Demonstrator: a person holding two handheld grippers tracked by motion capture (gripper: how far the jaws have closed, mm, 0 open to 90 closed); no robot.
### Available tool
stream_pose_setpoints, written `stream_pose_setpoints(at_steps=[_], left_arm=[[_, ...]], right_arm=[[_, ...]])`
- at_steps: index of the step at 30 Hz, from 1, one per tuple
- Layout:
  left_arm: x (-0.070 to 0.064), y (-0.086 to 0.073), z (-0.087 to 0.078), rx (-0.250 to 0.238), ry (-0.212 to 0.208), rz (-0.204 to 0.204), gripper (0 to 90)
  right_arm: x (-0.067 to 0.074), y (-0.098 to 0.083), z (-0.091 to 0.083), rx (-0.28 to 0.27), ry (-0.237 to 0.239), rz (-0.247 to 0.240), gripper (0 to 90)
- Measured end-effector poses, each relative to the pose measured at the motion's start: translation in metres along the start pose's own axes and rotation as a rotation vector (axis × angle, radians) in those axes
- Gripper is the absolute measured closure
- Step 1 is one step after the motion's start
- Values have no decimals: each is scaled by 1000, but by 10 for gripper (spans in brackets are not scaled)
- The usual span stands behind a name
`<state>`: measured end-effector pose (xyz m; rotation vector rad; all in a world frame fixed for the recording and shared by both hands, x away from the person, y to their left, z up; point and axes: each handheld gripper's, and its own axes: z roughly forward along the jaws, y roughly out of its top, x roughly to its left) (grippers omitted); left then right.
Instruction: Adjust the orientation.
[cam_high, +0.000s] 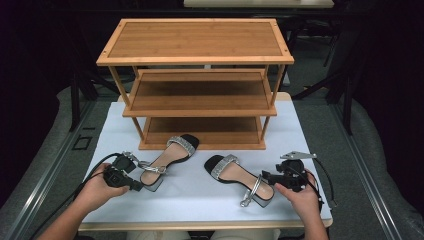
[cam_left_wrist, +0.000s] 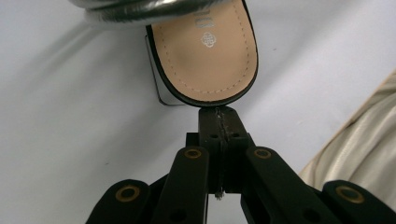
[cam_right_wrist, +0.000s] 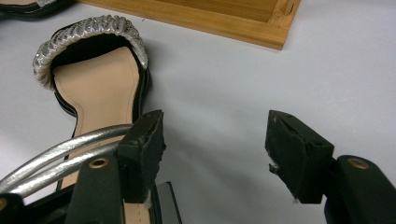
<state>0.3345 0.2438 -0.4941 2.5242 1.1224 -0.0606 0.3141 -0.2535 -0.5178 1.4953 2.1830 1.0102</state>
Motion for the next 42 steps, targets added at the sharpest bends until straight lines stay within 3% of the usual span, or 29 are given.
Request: stream_pose_setpoints(at_steps=[10, 17, 25, 31, 34, 35, 39, 42], left_arm=[[-18, 15, 4, -29, -49, 41, 899], [-33, 37, 12, -51, -91, 87, 899], [-47, 56, 20, -61, -107, 111, 900], [-49, 72, 19, -96, -84, 103, 900], [-49, 81, 16, -112, -53, 104, 900], [-48, 87, 17, -106, -21, 97, 900], [-42, 94, 24, -87, -8, 92, 900], [-36, 101, 29, -88, -5, 61, 900]], right_arm=[[0, 0, 0, 1, -2, 3, 370], [0, 0, 0, -2, -1, 0, 370], [0, 0, 0, -5, -1, -4, 370], [0, 0, -1, -9, 1, -1, 370], [0, 0, -1, -9, 0, -2, 370], [0, 0, -1, -9, 0, 0, 370], [0, 0, -1, -9, -2, -3, 370], [0, 0, -1, -10, -1, -1, 370]])
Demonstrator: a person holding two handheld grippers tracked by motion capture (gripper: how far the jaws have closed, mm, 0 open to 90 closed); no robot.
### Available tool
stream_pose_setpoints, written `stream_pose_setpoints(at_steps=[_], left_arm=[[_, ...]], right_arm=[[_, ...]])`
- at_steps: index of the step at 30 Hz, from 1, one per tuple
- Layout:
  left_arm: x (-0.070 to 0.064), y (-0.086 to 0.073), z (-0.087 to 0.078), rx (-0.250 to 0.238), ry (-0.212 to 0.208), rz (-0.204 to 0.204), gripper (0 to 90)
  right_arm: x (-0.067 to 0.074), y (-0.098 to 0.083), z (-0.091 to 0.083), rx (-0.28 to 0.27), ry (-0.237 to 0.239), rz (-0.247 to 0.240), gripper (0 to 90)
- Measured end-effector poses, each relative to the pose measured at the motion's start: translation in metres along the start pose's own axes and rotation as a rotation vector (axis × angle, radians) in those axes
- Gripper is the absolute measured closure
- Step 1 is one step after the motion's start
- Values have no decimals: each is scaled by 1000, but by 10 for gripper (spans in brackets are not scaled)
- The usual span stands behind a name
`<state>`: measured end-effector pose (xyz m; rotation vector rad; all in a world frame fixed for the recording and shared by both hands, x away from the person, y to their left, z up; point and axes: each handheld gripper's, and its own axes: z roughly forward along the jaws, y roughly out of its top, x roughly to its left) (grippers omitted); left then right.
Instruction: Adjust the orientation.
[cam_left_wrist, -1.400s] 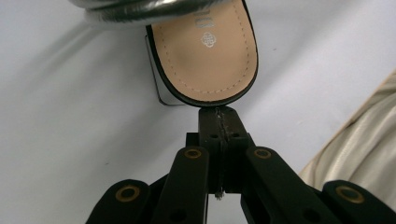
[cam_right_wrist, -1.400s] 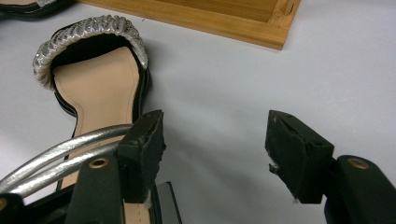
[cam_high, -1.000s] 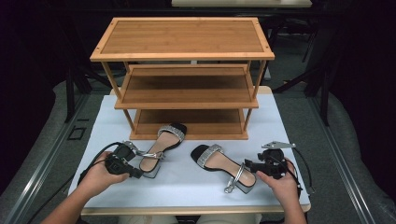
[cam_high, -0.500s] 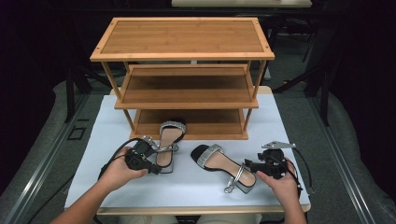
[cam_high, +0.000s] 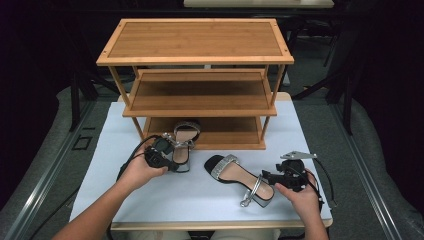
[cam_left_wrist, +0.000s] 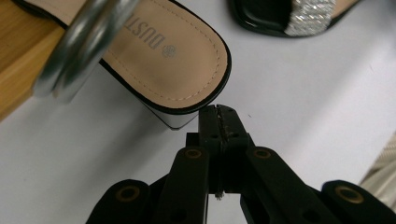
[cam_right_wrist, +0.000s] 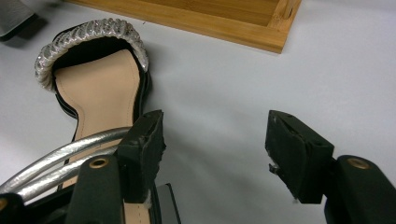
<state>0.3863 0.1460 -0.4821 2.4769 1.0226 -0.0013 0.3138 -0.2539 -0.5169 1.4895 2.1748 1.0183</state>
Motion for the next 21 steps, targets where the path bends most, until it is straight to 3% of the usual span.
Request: stream_pose_setpoints(at_steps=[9, 10, 21], left_arm=[[13, 19, 8, -15, 24, -37, 900], [15, 22, 11, -18, 12, -51, 900], [23, 32, 17, -23, 23, -81, 900]], right_arm=[[0, 0, 0, -1, 6, 1, 370], [0, 0, 0, -1, 1, -3, 370], [0, 0, 0, -2, 2, 1, 370]])
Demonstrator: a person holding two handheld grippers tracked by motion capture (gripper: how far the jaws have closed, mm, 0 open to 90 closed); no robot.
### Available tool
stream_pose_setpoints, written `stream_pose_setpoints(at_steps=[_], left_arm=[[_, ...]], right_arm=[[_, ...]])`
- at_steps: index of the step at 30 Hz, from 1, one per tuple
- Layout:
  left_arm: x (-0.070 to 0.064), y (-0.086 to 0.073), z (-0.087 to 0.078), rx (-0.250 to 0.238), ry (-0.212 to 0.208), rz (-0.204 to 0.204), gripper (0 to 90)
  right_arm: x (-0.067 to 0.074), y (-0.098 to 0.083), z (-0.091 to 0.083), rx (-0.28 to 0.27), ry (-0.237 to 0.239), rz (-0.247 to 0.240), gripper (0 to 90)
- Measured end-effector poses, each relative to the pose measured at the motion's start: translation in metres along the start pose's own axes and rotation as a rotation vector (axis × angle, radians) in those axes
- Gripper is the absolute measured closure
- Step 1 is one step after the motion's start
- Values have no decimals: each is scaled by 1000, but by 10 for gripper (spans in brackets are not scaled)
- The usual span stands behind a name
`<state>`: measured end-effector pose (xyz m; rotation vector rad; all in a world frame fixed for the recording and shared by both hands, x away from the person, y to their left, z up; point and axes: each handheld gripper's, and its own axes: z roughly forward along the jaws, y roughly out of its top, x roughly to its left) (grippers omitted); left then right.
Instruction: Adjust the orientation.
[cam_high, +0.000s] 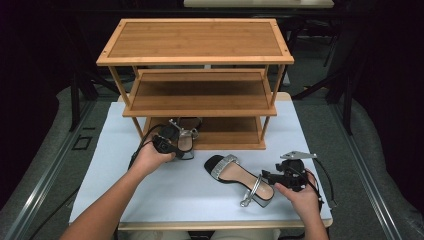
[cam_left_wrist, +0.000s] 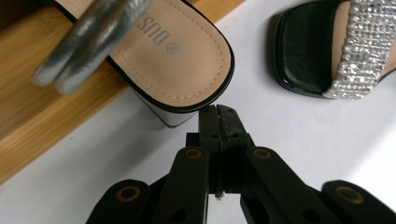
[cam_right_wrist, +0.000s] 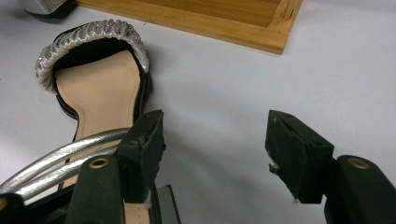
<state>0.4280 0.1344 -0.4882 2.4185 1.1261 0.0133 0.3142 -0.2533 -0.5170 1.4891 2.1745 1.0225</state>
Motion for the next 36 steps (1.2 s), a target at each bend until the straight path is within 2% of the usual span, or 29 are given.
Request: stream_pose_setpoints(at_steps=[3, 6, 7, 8, 9, 13, 18, 24, 25, 27, 28, 29, 30, 32, 33, 34, 35, 36], left_arm=[[2, 0, 0, -2, 0, -4, 900], [6, 1, 1, -16, 2, -30, 900], [7, 2, 1, -23, 19, -42, 900], [7, 2, 1, -23, 19, -42, 899], [10, 3, 2, -24, -5, -25, 899], [12, 4, 3, -21, -30, -39, 899], [12, 4, 3, -22, -27, -39, 897], [7, -1, 0, -35, -18, -19, 861], [7, -5, -3, -41, -18, -18, 851], [6, -10, -6, -46, -11, -9, 832], [6, -10, -6, -46, -11, -9, 819], [7, -12, -8, -51, -8, 1, 797], [6, -15, -8, -60, -15, -1, 773], [4, -26, -11, -81, -20, 9, 714], [4, -26, -11, -81, -20, 9, 688], [3, -30, -12, -87, -28, 8, 688], [3, -36, -12, -90, -35, 7, 627], [4, -39, -12, -92, -36, 9, 627]], right_arm=[[0, 0, 0, 0, 0, 0, 370], [0, 0, 0, -2, 5, 1, 370], [0, 0, 0, -2, 4, 0, 370], [0, 0, 0, -2, 4, 0, 370], [0, 0, 0, -2, 2, 1, 370], [0, 0, 0, -3, 1, -1, 370], [0, 0, 1, -4, 2, -2, 371], [2, 1, -2, -7, -4, -6, 371], [2, 3, -3, -11, 6, -14, 371], [5, 4, -6, -13, -23, -19, 371], [5, 4, -6, -13, -23, -19, 371], [6, 7, -9, -17, 15, -30, 369], [9, 9, -11, -17, -8, -35, 366], [14, 12, -13, -20, 20, -52, 363], [14, 12, -13, -20, 20, -52, 363], [17, 13, -14, -26, 1, -61, 364], [22, 16, -15, -24, 29, -77, 363], [22, 16, -15, -24, 29, -77, 363]])
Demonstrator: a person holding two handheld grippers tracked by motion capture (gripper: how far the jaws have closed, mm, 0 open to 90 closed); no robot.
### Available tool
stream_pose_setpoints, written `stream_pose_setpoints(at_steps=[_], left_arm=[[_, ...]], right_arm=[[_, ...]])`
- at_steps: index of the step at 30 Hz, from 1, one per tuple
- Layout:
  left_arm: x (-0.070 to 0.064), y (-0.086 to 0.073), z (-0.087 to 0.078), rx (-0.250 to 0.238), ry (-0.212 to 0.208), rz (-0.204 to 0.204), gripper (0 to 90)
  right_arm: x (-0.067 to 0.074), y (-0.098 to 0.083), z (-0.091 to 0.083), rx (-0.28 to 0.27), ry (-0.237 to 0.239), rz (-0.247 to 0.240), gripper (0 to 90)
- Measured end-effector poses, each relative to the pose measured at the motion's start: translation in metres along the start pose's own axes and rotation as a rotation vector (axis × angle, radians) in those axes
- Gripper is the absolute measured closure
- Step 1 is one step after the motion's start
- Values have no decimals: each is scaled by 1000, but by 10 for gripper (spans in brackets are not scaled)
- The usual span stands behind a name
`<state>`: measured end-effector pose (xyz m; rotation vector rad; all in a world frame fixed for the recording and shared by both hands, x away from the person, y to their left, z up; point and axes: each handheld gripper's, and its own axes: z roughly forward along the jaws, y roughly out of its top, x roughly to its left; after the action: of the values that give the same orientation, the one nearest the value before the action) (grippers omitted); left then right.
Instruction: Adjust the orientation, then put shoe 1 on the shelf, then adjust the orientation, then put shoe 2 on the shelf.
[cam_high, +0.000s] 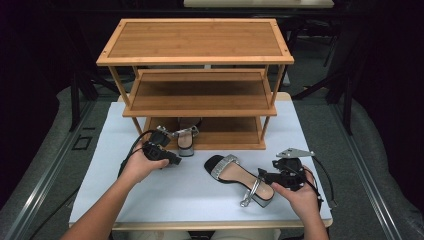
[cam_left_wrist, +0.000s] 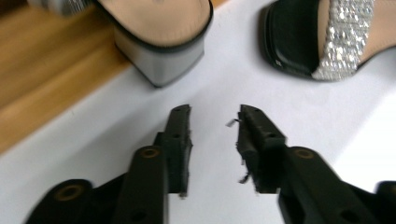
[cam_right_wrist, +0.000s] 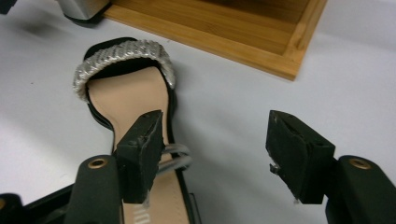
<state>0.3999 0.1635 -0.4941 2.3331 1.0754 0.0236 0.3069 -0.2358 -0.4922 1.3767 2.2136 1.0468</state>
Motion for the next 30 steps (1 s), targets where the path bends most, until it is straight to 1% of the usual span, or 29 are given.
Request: stream_pose_setpoints(at_steps=[1, 2, 3, 4, 5, 6, 7, 8, 9, 10, 11, 12, 13, 14, 15, 16, 17, 18, 19, 20, 21, 22, 23, 24, 25, 26, 28, 29, 30], left_arm=[[1, -9, -1, -17, -5, 10, 596], [1, -9, -1, -17, -5, 10, 591], [2, -15, -2, -31, -12, 11, 591], [3, -20, -2, -50, -18, -3, 587], [5, -24, -3, -55, -16, -9, 582], [8, -29, -4, -67, -7, -19, 577], [13, -35, -7, -69, 12, -21, 559], [16, -39, -7, -71, 20, -31, 546], [18, -42, -7, -73, 22, -44, 536], [18, -42, -7, -73, 22, -44, 527], [20, -46, -7, -76, 25, -57, 527], [22, -49, -8, -78, 29, -61, 518], [24, -53, -8, -92, 44, -55, 516], [25, -54, -9, -92, 52, -56, 516], [28, -57, -10, -92, 54, -64, 515], [30, -59, -11, -85, 50, -70, 518], [33, -63, -14, -76, 32, -88, 542], [33, -63, -14, -76, 32, -88, 545], [35, -65, -15, -78, 35, -95, 545], [36, -67, -16, -78, 49, -86, 545], [37, -68, -17, -67, 75, -71, 549], [38, -69, -17, -68, 91, -68, 545], [40, -71, -17, -55, 126, -69, 478], [40, -71, -17, -55, 126, -69, 484], [43, -73, -19, -41, 109, -100, 486], [45, -73, -19, -34, 99, -117, 487], [45, -74, -19, -34, 99, -116, 473], [45, -74, -19, -35, 108, -111, 460], [45, -74, -19, -35, 113, -108, 460]], right_arm=[[5, 2, 1, 13, -14, -13, 360], [5, 2, 1, 13, -14, -13, 360], [6, 3, 2, 14, -10, -20, 360], [8, 5, 2, 19, -7, -26, 359], [10, 7, 2, 21, -8, -32, 357], [11, 9, 3, 28, 0, -42, 356], [16, 15, 4, 48, -18, -70, 353], [18, 17, 5, 59, -24, -79, 351], [19, 20, 6, 68, -8, -91, 350], [19, 20, 6, 68, -8, -91, 350], [21, 23, 8, 80, -20, -103, 350], [23, 25, 9, 86, -10, -115, 349], [27, 30, 12, 103, -9, -139, 355], [27, 30, 12, 103, -9, -139, 355], [28, 31, 13, 113, 2, -147, 364], [31, 34, 16, 137, -2, -168, 368], [33, 34, 18, 145, 1, -173, 368], [33, 34, 18, 145, 1, -173, 368], [33, 35, 19, 154, 13, -180, 368], [35, 36, 21, 167, 9, -187, 367], [36, 36, 22, 178, -9, -201, 367], [37, 37, 23, 186, 4, -207, 366], [39, 38, 24, 201, -1, -217, 360], [39, 38, 24, 201, -1, -217, 360], [41, 38, 26, 220, 2, -235, 353], [42, 39, 26, 228, -2, -235, 347], [43, 39, 27, 237, 6, -236, 342], [44, 39, 29, 253, 11, -248, 334], [44, 39, 29, 253, 11, -248, 334]])
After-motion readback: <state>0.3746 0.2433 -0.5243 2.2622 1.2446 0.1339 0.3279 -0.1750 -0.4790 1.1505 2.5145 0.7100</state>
